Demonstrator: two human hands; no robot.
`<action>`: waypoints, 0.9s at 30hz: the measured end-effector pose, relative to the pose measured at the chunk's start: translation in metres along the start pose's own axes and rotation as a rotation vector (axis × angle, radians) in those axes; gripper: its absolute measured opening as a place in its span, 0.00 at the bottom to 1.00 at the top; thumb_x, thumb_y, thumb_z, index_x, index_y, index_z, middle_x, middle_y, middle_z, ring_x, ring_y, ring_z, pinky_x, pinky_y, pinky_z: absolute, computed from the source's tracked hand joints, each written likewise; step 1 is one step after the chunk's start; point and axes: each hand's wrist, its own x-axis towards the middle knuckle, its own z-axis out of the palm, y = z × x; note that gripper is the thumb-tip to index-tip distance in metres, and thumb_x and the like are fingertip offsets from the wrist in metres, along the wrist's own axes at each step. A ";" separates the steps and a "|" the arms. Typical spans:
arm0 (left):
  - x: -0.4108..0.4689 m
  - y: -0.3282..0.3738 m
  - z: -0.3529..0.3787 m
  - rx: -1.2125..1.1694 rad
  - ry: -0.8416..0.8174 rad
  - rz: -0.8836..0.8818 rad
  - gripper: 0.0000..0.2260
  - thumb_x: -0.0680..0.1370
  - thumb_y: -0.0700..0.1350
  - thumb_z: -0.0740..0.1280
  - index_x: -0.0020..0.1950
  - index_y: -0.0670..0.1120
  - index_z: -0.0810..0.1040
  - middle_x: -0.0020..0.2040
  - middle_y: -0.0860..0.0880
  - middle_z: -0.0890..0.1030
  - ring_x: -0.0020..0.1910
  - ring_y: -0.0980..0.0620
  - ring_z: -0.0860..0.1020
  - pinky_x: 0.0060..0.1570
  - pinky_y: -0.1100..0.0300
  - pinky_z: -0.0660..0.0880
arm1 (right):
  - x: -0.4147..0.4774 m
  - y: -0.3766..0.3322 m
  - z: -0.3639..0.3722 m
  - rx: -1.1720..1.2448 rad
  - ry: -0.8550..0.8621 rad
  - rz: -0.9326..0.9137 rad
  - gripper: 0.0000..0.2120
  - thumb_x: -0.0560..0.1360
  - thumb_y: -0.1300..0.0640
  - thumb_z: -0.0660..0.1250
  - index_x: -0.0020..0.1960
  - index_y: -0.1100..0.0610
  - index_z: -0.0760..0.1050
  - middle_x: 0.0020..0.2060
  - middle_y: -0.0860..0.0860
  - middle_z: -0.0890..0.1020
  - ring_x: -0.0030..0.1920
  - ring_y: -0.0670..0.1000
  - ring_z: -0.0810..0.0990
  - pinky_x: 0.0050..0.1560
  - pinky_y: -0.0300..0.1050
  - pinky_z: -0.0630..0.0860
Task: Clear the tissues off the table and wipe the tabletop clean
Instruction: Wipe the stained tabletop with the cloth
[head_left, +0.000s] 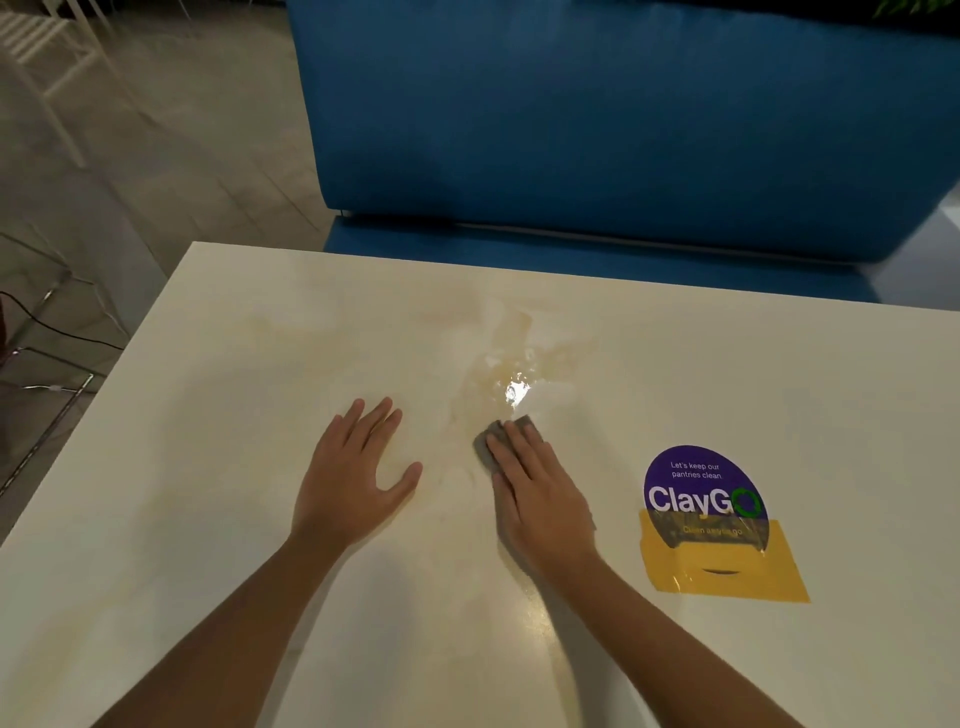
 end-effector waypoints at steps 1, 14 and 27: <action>0.000 0.000 0.000 -0.005 0.001 -0.001 0.30 0.74 0.61 0.54 0.69 0.45 0.70 0.71 0.49 0.69 0.73 0.46 0.62 0.71 0.51 0.56 | -0.002 0.005 -0.010 -0.099 -0.049 -0.010 0.20 0.78 0.59 0.55 0.68 0.58 0.68 0.69 0.53 0.70 0.74 0.48 0.56 0.74 0.40 0.48; -0.001 0.001 -0.002 -0.040 0.028 -0.015 0.28 0.74 0.61 0.56 0.68 0.46 0.71 0.71 0.52 0.69 0.73 0.49 0.62 0.72 0.54 0.55 | 0.019 0.086 -0.030 -0.333 0.158 0.374 0.22 0.80 0.57 0.52 0.73 0.59 0.58 0.74 0.41 0.52 0.75 0.46 0.43 0.73 0.44 0.41; -0.001 0.002 0.000 -0.068 0.042 -0.022 0.28 0.73 0.61 0.58 0.68 0.46 0.72 0.70 0.52 0.69 0.72 0.49 0.63 0.72 0.54 0.57 | 0.014 0.094 -0.069 -0.226 -0.164 0.135 0.20 0.80 0.53 0.51 0.70 0.53 0.66 0.69 0.48 0.69 0.72 0.46 0.59 0.72 0.43 0.57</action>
